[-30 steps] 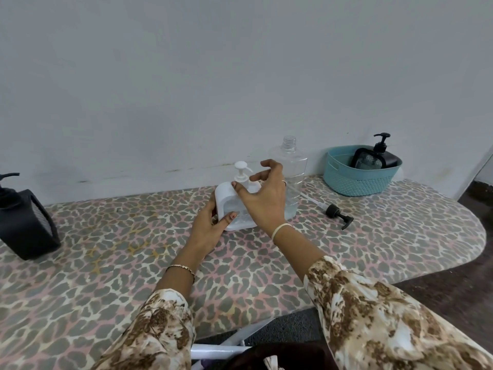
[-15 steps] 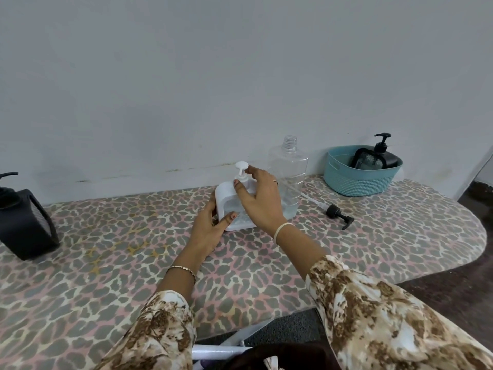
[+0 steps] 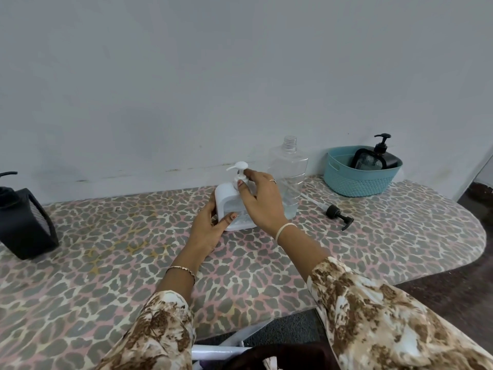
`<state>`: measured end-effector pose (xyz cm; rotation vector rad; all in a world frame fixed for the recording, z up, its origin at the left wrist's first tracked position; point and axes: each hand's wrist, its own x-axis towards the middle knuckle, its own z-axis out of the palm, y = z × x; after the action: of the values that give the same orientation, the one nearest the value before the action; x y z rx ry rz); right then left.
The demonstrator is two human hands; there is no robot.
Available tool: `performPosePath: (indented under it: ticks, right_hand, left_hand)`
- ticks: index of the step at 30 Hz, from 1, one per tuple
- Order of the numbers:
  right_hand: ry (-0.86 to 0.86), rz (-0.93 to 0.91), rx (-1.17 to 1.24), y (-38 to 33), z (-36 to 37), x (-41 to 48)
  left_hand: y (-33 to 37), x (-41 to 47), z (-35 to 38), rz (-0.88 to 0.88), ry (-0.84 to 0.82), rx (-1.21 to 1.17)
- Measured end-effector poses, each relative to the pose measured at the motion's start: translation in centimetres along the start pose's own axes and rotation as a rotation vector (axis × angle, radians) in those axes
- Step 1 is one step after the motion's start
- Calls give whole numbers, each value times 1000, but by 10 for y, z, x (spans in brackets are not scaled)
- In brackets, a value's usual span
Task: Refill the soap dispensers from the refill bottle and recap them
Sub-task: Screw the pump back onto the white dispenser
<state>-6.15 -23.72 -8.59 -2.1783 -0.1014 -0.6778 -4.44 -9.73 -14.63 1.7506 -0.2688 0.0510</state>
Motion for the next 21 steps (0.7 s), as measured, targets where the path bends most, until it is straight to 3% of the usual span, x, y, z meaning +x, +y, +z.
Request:
performPosePath:
  ticks: [6, 13, 21]
  right_hand:
    - [103, 77, 13, -2, 1, 5]
    - [-38, 26, -3, 1, 1, -2]
    - [51, 75, 33, -2, 4, 2]
  left_hand:
    - [0, 0, 0, -4, 3, 22]
    - [-1, 0, 0, 3, -2, 14]
    - [-2, 1, 0, 4, 6, 23]
